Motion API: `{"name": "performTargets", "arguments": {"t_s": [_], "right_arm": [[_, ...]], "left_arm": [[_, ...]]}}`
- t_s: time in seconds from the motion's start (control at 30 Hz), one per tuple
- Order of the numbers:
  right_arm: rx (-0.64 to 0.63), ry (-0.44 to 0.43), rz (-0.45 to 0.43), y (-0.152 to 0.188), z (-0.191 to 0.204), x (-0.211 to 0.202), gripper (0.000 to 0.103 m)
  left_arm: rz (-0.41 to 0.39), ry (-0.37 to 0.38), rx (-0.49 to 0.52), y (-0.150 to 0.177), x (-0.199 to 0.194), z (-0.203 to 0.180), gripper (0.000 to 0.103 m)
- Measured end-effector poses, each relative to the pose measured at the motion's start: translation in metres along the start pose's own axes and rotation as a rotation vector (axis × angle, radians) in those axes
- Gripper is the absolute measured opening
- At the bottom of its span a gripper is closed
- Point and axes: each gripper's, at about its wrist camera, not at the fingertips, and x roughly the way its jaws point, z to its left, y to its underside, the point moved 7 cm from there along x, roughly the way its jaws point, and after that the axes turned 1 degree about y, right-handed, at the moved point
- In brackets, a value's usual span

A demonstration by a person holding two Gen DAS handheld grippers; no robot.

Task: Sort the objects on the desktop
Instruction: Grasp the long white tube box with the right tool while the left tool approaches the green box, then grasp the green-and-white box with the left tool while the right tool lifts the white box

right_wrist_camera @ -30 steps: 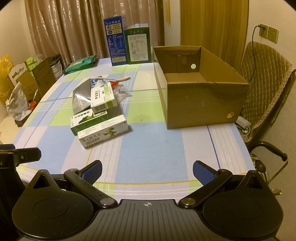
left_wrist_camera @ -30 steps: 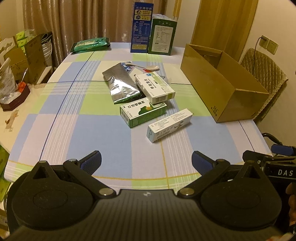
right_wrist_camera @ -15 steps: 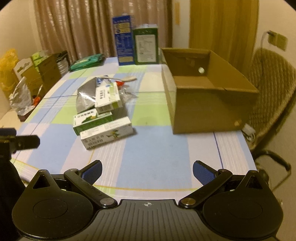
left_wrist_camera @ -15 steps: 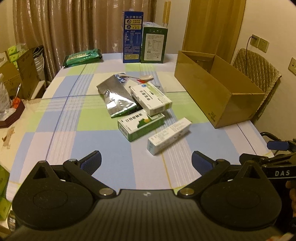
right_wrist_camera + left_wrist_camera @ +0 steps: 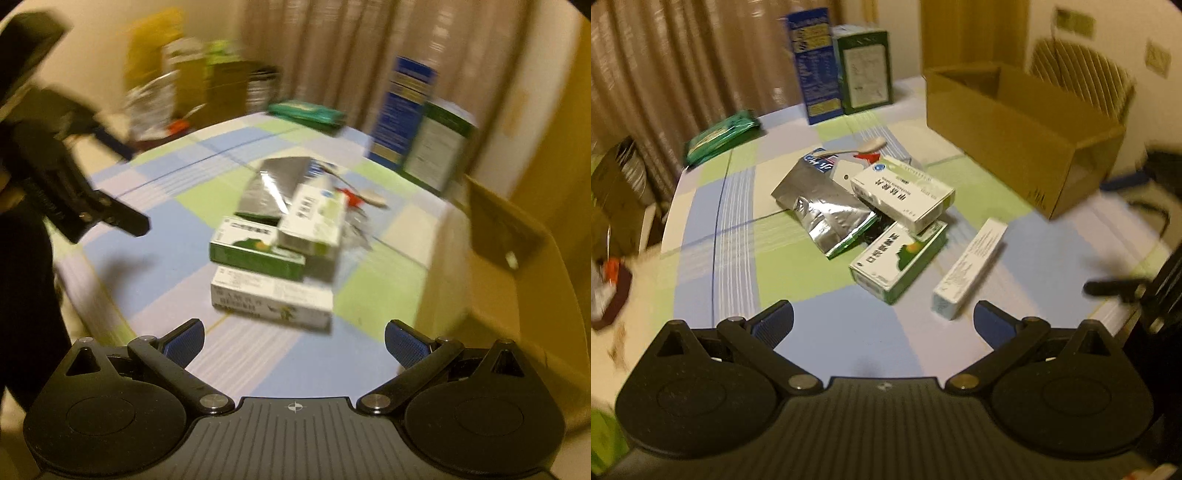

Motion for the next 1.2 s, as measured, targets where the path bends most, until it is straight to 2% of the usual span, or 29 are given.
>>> {"name": "performTargets", "arguments": {"t_s": [0.2, 0.27, 0.33, 0.5, 0.57, 0.63, 0.7, 0.73, 0.8, 0.87, 0.93, 1.0, 1.07, 1.13, 1.2], "right_arm": [[-0.305, -0.099, 0.043, -0.014, 0.009, 0.040, 0.099], [-0.386, -0.138, 0.062, -0.015, 0.011, 0.054, 0.082], [-0.467, -0.164, 0.097, -0.014, 0.012, 0.069, 0.074], [-0.655, -0.215, 0.163, -0.009, 0.016, 0.104, 0.060], [-0.698, -0.248, 0.203, -0.003, 0.017, 0.117, 0.051], [-0.734, -0.275, 0.240, 0.003, 0.018, 0.130, 0.048], [-0.761, -0.301, 0.271, 0.008, 0.018, 0.141, 0.045], [-0.763, -0.305, 0.279, 0.009, 0.017, 0.146, 0.040], [-0.736, -0.312, 0.297, 0.008, 0.013, 0.152, 0.038], [-0.684, -0.319, 0.322, 0.009, 0.007, 0.153, 0.030], [-0.640, -0.297, 0.346, 0.012, 0.000, 0.152, 0.028], [-0.571, -0.281, 0.377, 0.015, -0.007, 0.150, 0.023], [-0.447, -0.241, 0.422, 0.019, -0.020, 0.148, 0.023], [-0.344, -0.178, 0.455, 0.024, -0.036, 0.147, 0.023], [-0.270, -0.171, 0.475, 0.030, -0.046, 0.144, 0.023]], "left_arm": [[0.019, 0.070, 0.194, -0.010, 0.031, 0.006, 0.102], [0.015, 0.095, 0.248, -0.013, 0.042, 0.007, 0.102], [0.017, 0.132, 0.312, -0.016, 0.054, 0.006, 0.102], [0.045, 0.189, 0.442, -0.018, 0.083, 0.001, 0.102], [0.055, 0.209, 0.456, -0.018, 0.095, 0.001, 0.101], [0.064, 0.232, 0.463, -0.019, 0.105, 0.001, 0.096], [0.066, 0.243, 0.466, -0.020, 0.115, 0.000, 0.096], [0.067, 0.254, 0.466, -0.021, 0.120, 0.000, 0.096], [0.074, 0.270, 0.460, -0.022, 0.129, -0.001, 0.094], [0.077, 0.275, 0.454, -0.023, 0.136, -0.002, 0.091], [0.073, 0.277, 0.450, -0.025, 0.142, -0.002, 0.087], [0.072, 0.293, 0.444, -0.028, 0.147, -0.004, 0.084], [0.072, 0.305, 0.448, -0.029, 0.152, -0.008, 0.082], [0.085, 0.300, 0.468, -0.026, 0.157, -0.014, 0.070], [0.097, 0.273, 0.483, -0.022, 0.161, -0.019, 0.064]]}}
